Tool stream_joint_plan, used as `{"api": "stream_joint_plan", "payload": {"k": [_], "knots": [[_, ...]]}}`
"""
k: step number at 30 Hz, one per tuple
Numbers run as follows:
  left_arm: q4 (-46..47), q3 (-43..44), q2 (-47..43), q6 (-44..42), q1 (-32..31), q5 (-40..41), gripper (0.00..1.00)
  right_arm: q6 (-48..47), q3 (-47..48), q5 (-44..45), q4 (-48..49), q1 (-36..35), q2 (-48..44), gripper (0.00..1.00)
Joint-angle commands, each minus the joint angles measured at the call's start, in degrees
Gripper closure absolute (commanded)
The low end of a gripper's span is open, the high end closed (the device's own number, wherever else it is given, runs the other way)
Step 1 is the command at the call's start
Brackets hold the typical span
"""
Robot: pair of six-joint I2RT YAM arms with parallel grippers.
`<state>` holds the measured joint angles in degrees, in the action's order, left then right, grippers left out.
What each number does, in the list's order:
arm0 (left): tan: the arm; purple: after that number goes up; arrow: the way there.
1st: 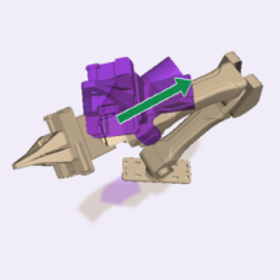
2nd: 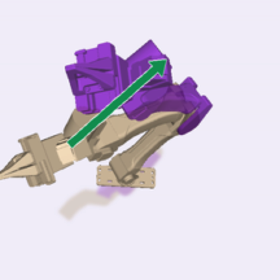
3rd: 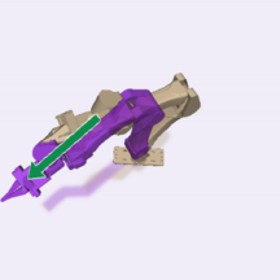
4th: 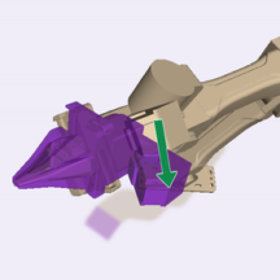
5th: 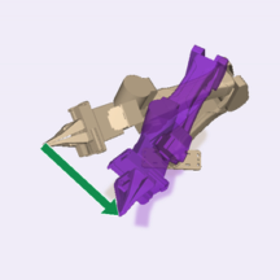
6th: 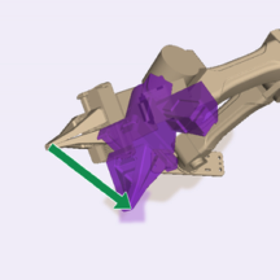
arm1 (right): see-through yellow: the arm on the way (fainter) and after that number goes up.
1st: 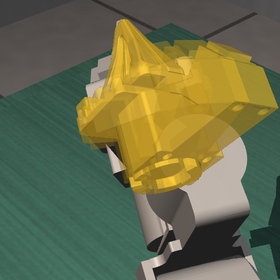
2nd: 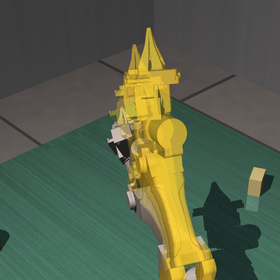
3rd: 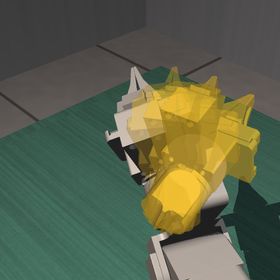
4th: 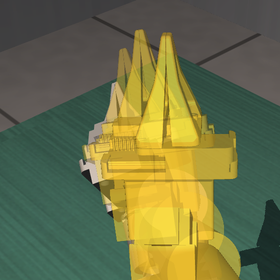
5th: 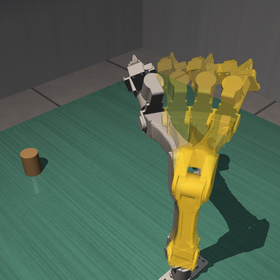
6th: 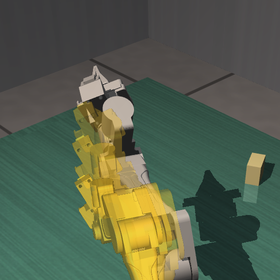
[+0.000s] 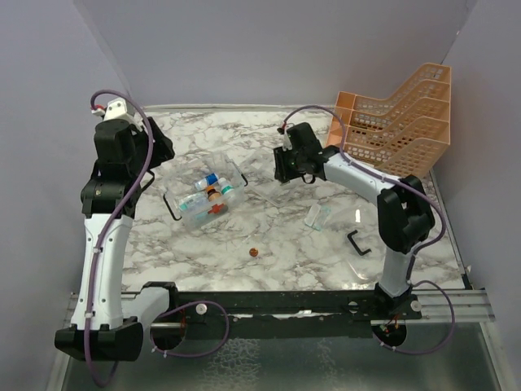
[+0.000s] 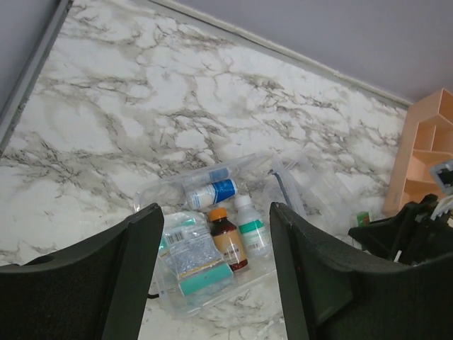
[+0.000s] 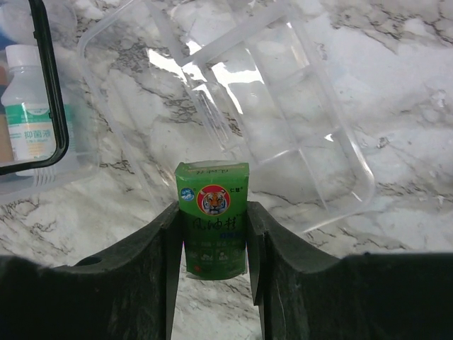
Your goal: Organize the medicine kit
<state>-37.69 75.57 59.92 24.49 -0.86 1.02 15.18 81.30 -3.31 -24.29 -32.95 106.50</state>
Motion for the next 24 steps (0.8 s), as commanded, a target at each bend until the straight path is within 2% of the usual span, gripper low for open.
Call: {"api": "stream_joint_plan", "payload": {"k": [1, 7, 12, 24], "knots": [[0.79, 1.76, -2.79, 1.66, 0.25, 5.00, 0.36, -4.19, 3.90, -6.68, 4.57, -1.67, 4.24, 0.61], [0.84, 1.18, -3.84, 1.72, 0.25, 6.26, 0.35, -9.39, 10.44, -12.25, 2.50, -1.89, 11.51, 0.60], [0.82, 0.88, -3.56, 1.70, 0.25, 6.15, 0.36, -12.24, 12.64, -14.77, 1.83, -2.61, 13.84, 0.60], [0.86, 1.75, -1.14, 0.76, 0.25, 6.45, 0.36, -18.43, 15.22, -8.94, 0.58, -4.36, 18.11, 0.57]]}}
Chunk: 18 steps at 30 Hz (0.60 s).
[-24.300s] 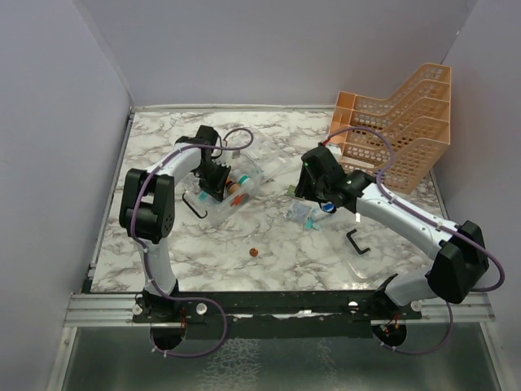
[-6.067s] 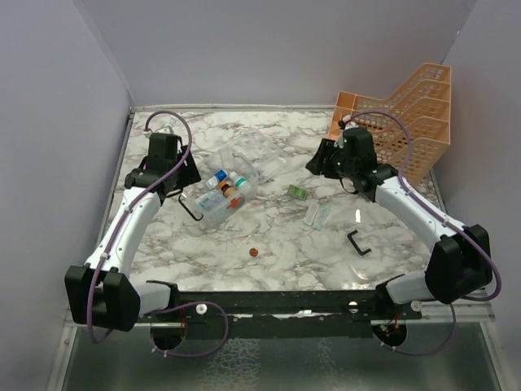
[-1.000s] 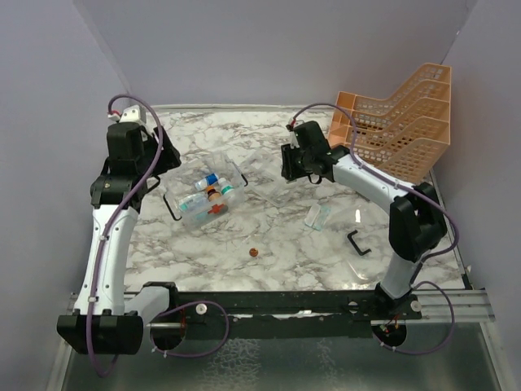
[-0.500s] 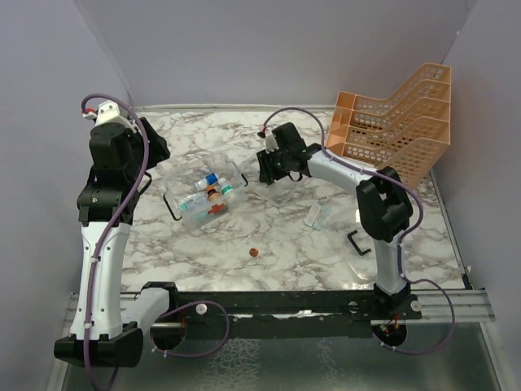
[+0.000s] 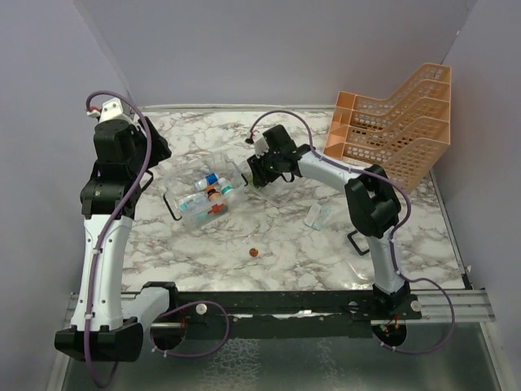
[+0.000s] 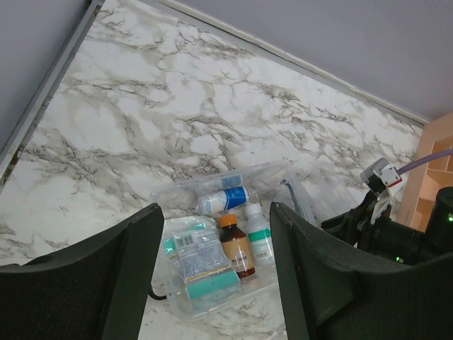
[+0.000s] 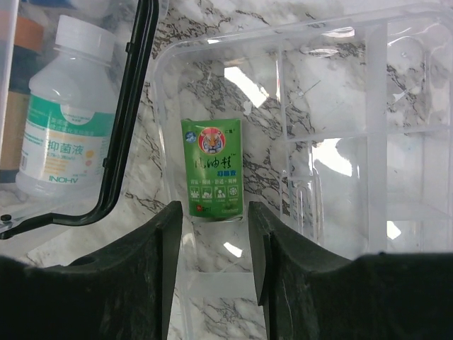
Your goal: Organize the medicine kit
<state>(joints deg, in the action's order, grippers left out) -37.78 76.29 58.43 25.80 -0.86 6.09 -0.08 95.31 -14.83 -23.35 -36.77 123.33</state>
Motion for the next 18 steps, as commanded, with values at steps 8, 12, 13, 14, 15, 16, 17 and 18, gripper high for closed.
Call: {"api": "stream_joint_plan", "payload": {"k": [8, 12, 13, 14, 15, 16, 17, 18], "knots": [[0.97, 0.86, -0.14, -1.02, 0.25, 2.00, 0.36, -1.69, 0.66, 3.00, -0.20, -0.57, 0.60, 0.57], [0.95, 0.54, -0.68, -1.01, 0.26, 1.87, 0.35, 1.44, 1.39, 5.28, -1.00, -0.58, -0.76, 0.57], [0.92, 0.50, -0.74, -1.01, 0.25, 1.83, 0.35, 2.69, 1.36, 6.39, -1.33, -0.58, -1.31, 0.57], [0.93, 0.46, -0.92, -1.13, 0.25, 1.82, 0.35, 3.86, 1.33, 7.78, -1.56, -0.50, -2.07, 0.57], [0.92, 0.56, -1.07, -1.24, 0.25, 1.89, 0.35, 5.01, 0.97, 8.78, -1.61, -0.50, -3.05, 0.57], [0.91, 0.58, -1.19, -1.42, 0.25, 1.97, 0.35, 6.12, 0.40, 9.91, -1.68, -0.53, -4.13, 0.57], [0.88, 0.73, -1.24, -1.68, 0.29, 2.04, 0.35, 7.12, -0.14, 11.15, -1.84, -0.45, -5.35, 0.57], [0.93, 0.86, -1.34, -1.99, 0.24, 2.19, 0.34, 8.38, -0.90, 12.75, -2.10, -0.46, -6.75, 0.56]]}}
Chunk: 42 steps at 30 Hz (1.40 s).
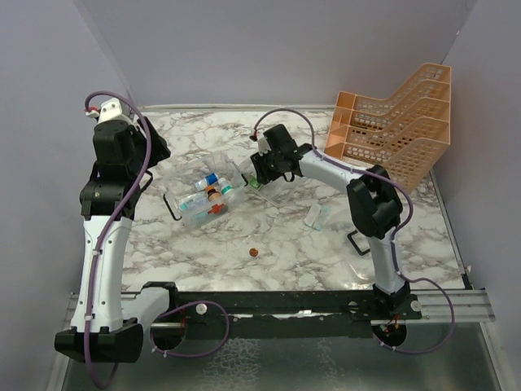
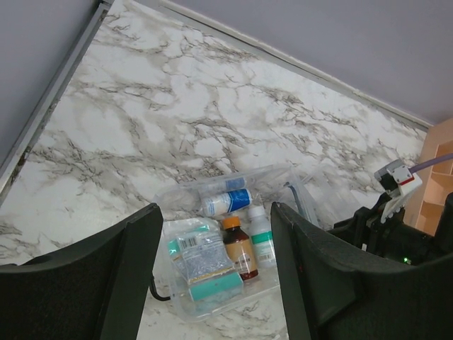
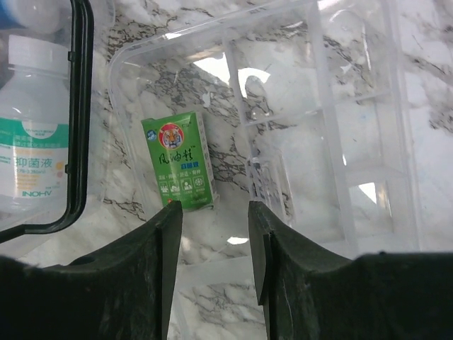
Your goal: Organize the medicine kit
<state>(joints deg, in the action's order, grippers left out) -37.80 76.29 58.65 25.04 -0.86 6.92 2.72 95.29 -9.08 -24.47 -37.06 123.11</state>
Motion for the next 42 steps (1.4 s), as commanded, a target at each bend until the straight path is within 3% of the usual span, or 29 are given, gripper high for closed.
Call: {"api": "stream_joint_plan", "payload": {"k": [1, 5, 7, 8, 11, 14, 19, 26, 30, 34, 42], "knots": [[0.92, 1.02, -1.64, -1.75, 0.25, 1.75, 0.33, 6.63, -1.55, 8.51, -1.65, -0.15, -7.68, 0.56], [0.88, 1.05, -2.09, -4.29, -0.12, 3.57, 0.25, 10.99, -6.07, 15.30, -3.33, -0.15, -13.92, 0.53], [0.71, 1.05, -2.35, -5.07, -0.57, 5.22, 0.03, 13.27, -9.92, 18.54, -3.39, 0.01, -17.73, 0.47], [0.78, 1.05, -2.62, -5.55, -0.81, 5.97, 0.01, 14.81, -12.09, 19.92, -3.38, 0.12, -19.77, 0.41], [0.68, 0.89, -2.95, -6.51, -1.36, 7.34, 0.01, 17.77, -18.87, 23.88, -3.01, 0.40, -26.43, 0.34], [0.04, 0.89, -2.68, -6.25, -1.68, 6.73, 0.01, 20.56, -25.72, 26.56, -2.39, 0.57, -32.64, 0.33], [0.96, 0.37, -2.31, -5.08, -2.19, -1.46, 0.01, 24.95, -35.42, 24.66, -0.90, 0.76, -40.64, 0.36], [4.94, -1.08, -2.92, -6.49, -4.59, -14.70, 0.01, 33.57, -41.49, 17.50, -0.35, 0.81, -45.75, 0.40], [6.08, -2.61, -3.54, -5.87, -6.46, -19.37, 0.01, 39.47, -42.96, 18.16, -0.31, 0.76, -45.02, 0.44], [7.56, -6.61, -4.69, -0.35, -7.60, -21.00, 0.02, 46.91, -39.78, 23.45, -6.33, 0.85, -41.29, 0.47], [9.46, -11.65, -5.41, 3.80, -9.85, -22.73, 0.03, 52.56, -34.50, 27.39, -13.46, 0.80, -33.56, 0.48]]}}
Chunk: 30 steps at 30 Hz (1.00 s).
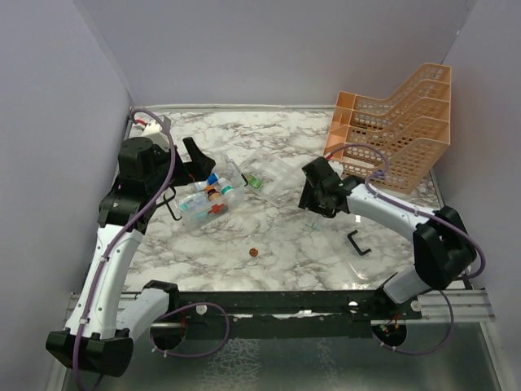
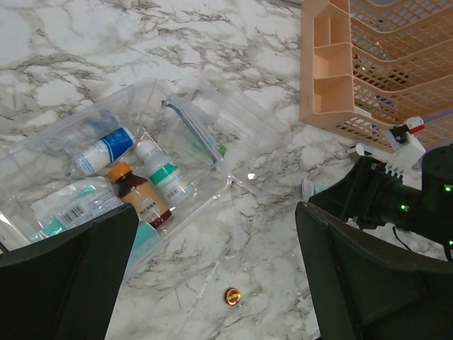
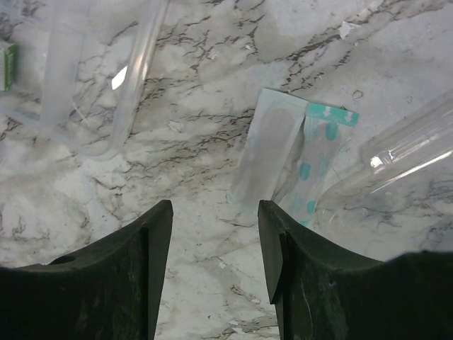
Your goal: Organize the medicine kit
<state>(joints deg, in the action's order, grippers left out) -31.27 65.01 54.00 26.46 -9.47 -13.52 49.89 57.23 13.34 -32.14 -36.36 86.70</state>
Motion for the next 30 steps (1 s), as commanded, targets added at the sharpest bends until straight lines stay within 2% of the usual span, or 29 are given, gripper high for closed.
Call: {"api": "stream_joint_plan", "payload": {"k": [1, 5, 12, 21, 30], "knots": [[2.88, -0.11, -0.60, 2.03, -1.57, -1.99, 0.04, 5.32, 4.33, 5.62, -6.69, 0.08, 4.23, 0.49], [2.81, 1.00, 0.66, 0.46, -2.63, -0.97, 0.03, 4.66, 6.34, 7.09, -8.04, 0.09, 7.23, 0.50], [2.15, 3.30, 2.13, -1.18, -4.13, 1.48, 0.04, 15.53, 8.28, 11.37, -16.62, 0.17, 10.62, 0.51], [-1.61, 7.01, 2.47, -3.25, -5.72, 11.41, 0.05, 12.83, 4.61, 5.94, -6.92, 0.15, 9.46, 0.56], [-1.89, 6.24, 2.31, -2.89, -5.71, 13.67, 0.05, 12.34, 7.01, 6.99, -7.85, 0.15, 12.56, 0.63]]}}
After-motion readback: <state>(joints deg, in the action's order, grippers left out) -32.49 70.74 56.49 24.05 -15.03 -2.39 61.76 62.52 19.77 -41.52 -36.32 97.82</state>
